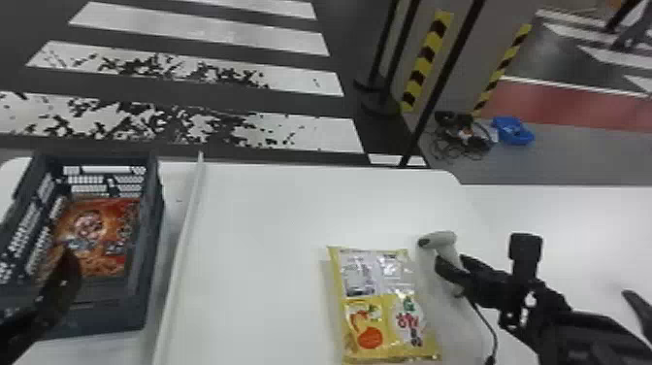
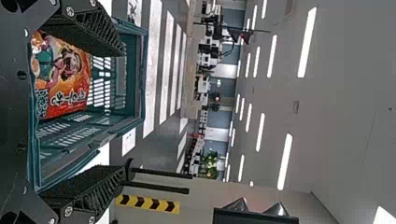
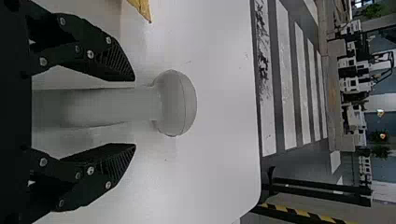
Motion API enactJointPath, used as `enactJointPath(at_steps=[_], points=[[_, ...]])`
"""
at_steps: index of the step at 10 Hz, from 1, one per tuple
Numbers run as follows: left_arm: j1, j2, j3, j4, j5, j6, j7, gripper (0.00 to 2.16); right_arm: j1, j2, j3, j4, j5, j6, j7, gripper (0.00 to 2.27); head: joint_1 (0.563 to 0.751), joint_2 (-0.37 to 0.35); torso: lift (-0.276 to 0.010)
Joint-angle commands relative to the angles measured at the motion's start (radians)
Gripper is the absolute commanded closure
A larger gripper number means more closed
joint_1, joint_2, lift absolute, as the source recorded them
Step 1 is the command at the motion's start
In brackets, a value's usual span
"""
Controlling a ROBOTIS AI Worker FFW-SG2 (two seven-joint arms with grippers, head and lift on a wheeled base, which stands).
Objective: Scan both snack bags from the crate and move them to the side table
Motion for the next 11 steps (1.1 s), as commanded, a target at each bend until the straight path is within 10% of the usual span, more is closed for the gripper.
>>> enactJointPath(at_steps=[1,6,11], points=[[0.0,0.0,-0.003,-0.004,0.0,0.0,0.0,0.14,0.017,0.0,-0.014,-0.023,-0.011,-0.004,-0.002,0.0,0.695,-0.264,-0.095],[-0.009,0.0,-0.014,0.014,0.0,-0.006,-0.002,0.14,0.392,0.14,-0.214,-0.684,-0.173,0.282,-0.035,0.01,0.695,-0.238,-0.095],[-0.012,0.009,-0.013,0.045,0.014,-0.058,-0.015,0.14,0.386,0.235,-0.053,-0.756,-0.078,0.359,-0.032,0.08,0.695,-0.084,-0.095]])
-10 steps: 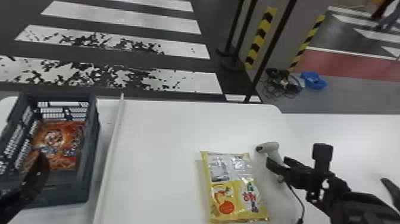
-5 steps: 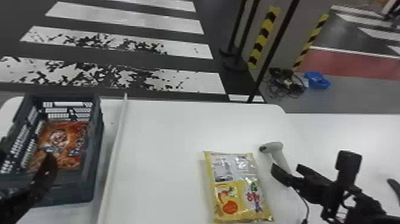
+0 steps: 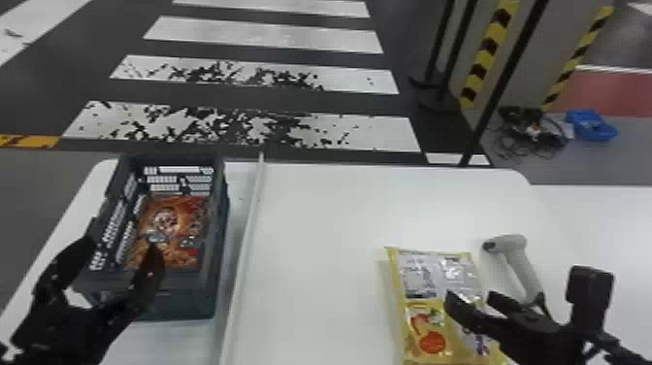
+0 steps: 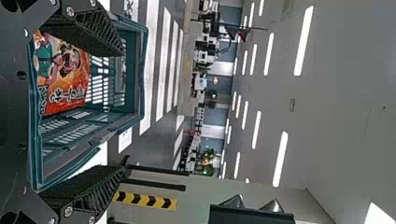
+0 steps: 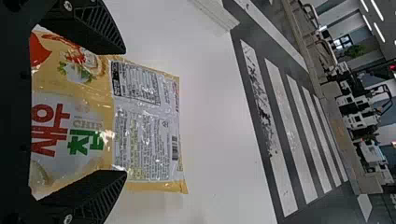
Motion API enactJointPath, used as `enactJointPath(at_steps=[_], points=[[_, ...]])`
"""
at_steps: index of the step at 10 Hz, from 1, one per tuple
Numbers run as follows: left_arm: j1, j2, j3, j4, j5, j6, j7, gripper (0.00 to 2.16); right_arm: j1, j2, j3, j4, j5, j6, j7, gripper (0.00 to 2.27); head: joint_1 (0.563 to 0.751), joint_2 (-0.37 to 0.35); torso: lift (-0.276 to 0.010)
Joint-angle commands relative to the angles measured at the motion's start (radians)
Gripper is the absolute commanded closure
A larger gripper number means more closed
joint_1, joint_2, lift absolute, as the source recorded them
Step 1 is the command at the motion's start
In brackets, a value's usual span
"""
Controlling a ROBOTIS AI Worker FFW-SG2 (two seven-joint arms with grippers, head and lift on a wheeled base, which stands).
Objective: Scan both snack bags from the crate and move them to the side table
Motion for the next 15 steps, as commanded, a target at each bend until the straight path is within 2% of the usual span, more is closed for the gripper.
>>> enactJointPath(at_steps=[1,5,6,7,8,9,10,11,15], points=[[0.001,0.005,0.001,-0.002,0.004,-0.006,0.0,0.14,-0.032,0.007,0.063,0.035,0.061,-0.028,-0.014,0.08,0.695,-0.052,-0.095],[-0.002,0.01,0.004,-0.026,0.004,0.01,0.003,0.14,-0.102,0.003,0.138,0.138,0.138,-0.071,-0.021,0.1,0.695,-0.012,-0.095],[-0.002,0.01,0.006,-0.028,0.004,0.013,0.003,0.14,-0.116,-0.003,0.157,0.162,0.172,-0.068,-0.016,0.3,0.695,-0.009,-0.095],[-0.002,0.01,0.006,-0.028,0.004,0.013,0.003,0.14,-0.13,-0.012,0.178,0.193,0.198,-0.062,-0.013,0.35,0.695,-0.008,-0.095],[-0.001,0.01,0.006,-0.028,0.004,0.013,0.003,0.14,-0.142,-0.021,0.201,0.207,0.236,-0.019,-0.016,0.62,0.695,-0.007,-0.095],[-0.002,0.01,0.006,-0.028,0.004,0.013,0.003,0.14,-0.145,-0.023,0.206,0.221,0.242,-0.016,-0.024,1.54,0.695,-0.007,-0.095],[-0.002,0.01,0.004,-0.028,0.004,0.013,0.003,0.14,-0.132,-0.023,0.203,0.224,0.237,-0.084,-0.056,2.25,0.695,-0.009,-0.095],[-0.002,0.01,0.003,-0.028,0.004,0.016,0.003,0.14,-0.106,-0.024,0.193,0.207,0.237,-0.17,-0.054,2.24,0.695,-0.017,-0.095],[0.004,0.008,0.001,-0.028,0.006,0.013,0.002,0.14,-0.017,-0.041,0.141,0.075,0.211,-0.255,-0.042,2.24,0.695,-0.028,-0.095]])
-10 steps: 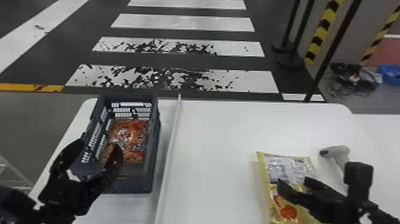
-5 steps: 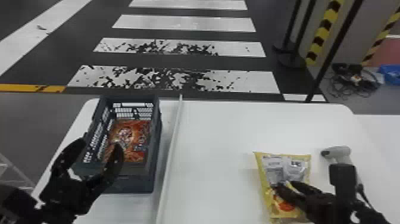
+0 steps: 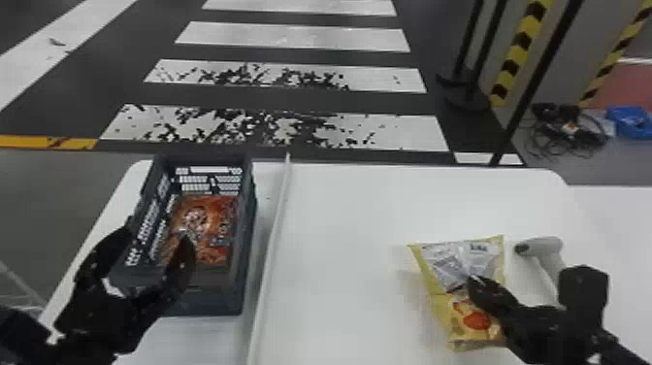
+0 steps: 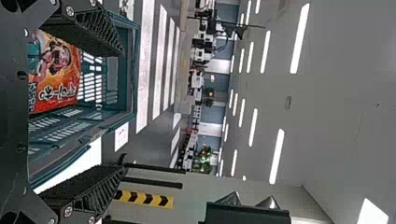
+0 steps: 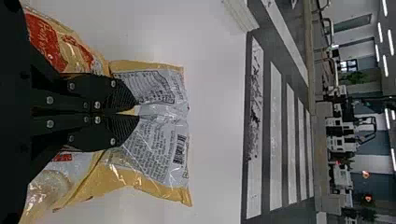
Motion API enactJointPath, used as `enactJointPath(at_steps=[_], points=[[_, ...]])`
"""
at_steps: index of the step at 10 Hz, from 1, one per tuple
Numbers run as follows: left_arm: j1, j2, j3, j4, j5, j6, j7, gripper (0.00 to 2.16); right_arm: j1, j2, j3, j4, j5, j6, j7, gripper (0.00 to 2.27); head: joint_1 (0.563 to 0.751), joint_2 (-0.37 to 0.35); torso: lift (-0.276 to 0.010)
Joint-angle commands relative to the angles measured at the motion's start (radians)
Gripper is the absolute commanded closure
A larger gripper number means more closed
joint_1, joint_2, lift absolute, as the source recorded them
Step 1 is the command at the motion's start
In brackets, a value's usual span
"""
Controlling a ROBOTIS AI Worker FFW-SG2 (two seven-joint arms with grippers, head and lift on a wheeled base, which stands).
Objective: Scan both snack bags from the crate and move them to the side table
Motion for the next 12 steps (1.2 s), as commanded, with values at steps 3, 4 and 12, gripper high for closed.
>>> enactJointPath(at_steps=[3,4,12], points=[[0.007,0.001,0.003,0.0,0.001,-0.003,0.0,0.14,0.041,-0.06,-0.165,-0.112,-0.086,-0.015,0.025,2.24,0.695,-0.047,-0.095],[0.009,0.001,0.003,-0.002,0.001,-0.006,0.0,0.14,0.0,-0.103,-0.242,-0.077,-0.1,-0.003,0.028,2.24,0.695,-0.079,-0.095],[0.01,0.001,0.011,0.034,-0.004,-0.031,0.003,0.14,-0.395,-0.41,-0.167,0.868,0.081,-0.601,0.024,2.24,0.695,-0.35,-0.095]])
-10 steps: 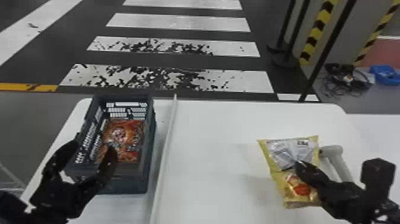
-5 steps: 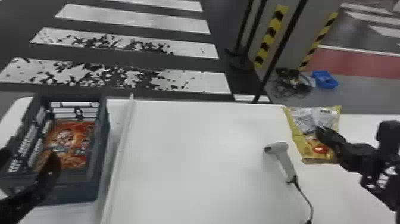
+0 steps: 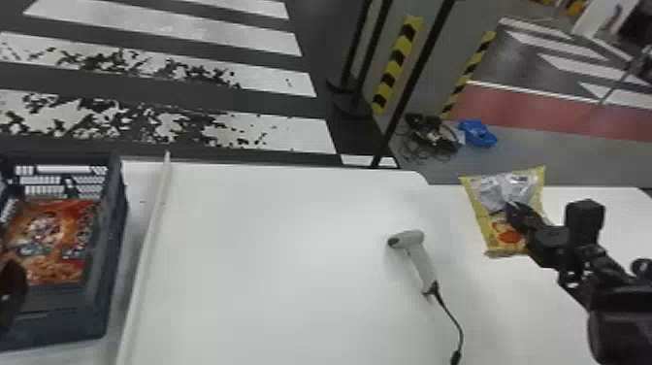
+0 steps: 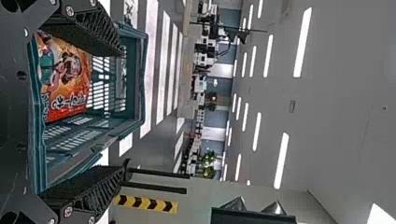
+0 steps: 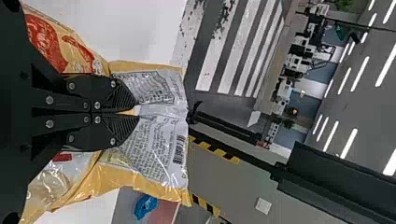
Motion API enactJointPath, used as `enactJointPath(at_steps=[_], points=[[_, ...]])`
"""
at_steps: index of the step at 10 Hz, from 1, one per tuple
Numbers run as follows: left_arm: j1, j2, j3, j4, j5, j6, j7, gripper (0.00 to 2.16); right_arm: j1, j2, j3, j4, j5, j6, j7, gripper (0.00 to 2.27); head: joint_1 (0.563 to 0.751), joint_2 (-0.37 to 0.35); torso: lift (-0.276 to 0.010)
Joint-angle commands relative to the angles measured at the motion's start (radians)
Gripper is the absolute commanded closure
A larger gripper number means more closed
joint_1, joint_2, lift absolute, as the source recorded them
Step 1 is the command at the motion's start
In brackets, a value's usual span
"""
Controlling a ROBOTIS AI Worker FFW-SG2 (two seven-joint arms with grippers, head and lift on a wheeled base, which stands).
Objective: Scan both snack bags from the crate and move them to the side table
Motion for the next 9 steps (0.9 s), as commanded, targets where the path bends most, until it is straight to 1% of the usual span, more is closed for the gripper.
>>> enactJointPath(at_steps=[1,2,4,5,6,7,8,9], points=[[0.003,0.0,0.0,0.006,0.0,-0.024,0.0,0.14,-0.045,-0.002,0.084,0.104,0.104,-0.111,-0.056,2.24,0.695,-0.35,-0.095],[0.008,0.0,0.002,0.011,0.002,-0.046,-0.002,0.14,-0.055,0.003,0.114,0.123,0.129,-0.111,-0.094,2.24,0.695,-0.35,-0.095],[0.02,0.002,0.013,0.009,0.008,-0.073,-0.005,0.14,-0.133,0.004,0.159,0.225,0.195,-0.068,-0.156,2.24,0.695,-0.35,-0.095],[0.025,0.003,0.02,0.008,0.013,-0.079,-0.008,0.14,-0.163,0.004,0.168,0.268,0.227,-0.031,-0.171,2.24,0.695,-0.35,-0.095],[0.034,0.005,0.023,0.003,0.017,-0.104,-0.01,0.14,-0.178,0.003,0.17,0.298,0.239,-0.016,-0.171,2.24,0.695,-0.35,-0.095],[0.037,0.005,0.023,-0.002,0.017,-0.104,-0.011,0.14,-0.179,0.003,0.17,0.309,0.267,-0.022,-0.174,2.24,0.695,-0.35,-0.095],[0.04,0.005,0.023,-0.005,0.017,-0.107,-0.011,0.14,-0.172,0.003,0.17,0.311,0.25,-0.022,-0.197,1.6,0.695,-0.35,-0.095],[0.04,0.005,0.023,-0.008,0.017,-0.104,-0.011,0.14,-0.163,0.001,0.17,0.308,0.233,-0.01,-0.197,0.0,0.695,-0.35,-0.095]])
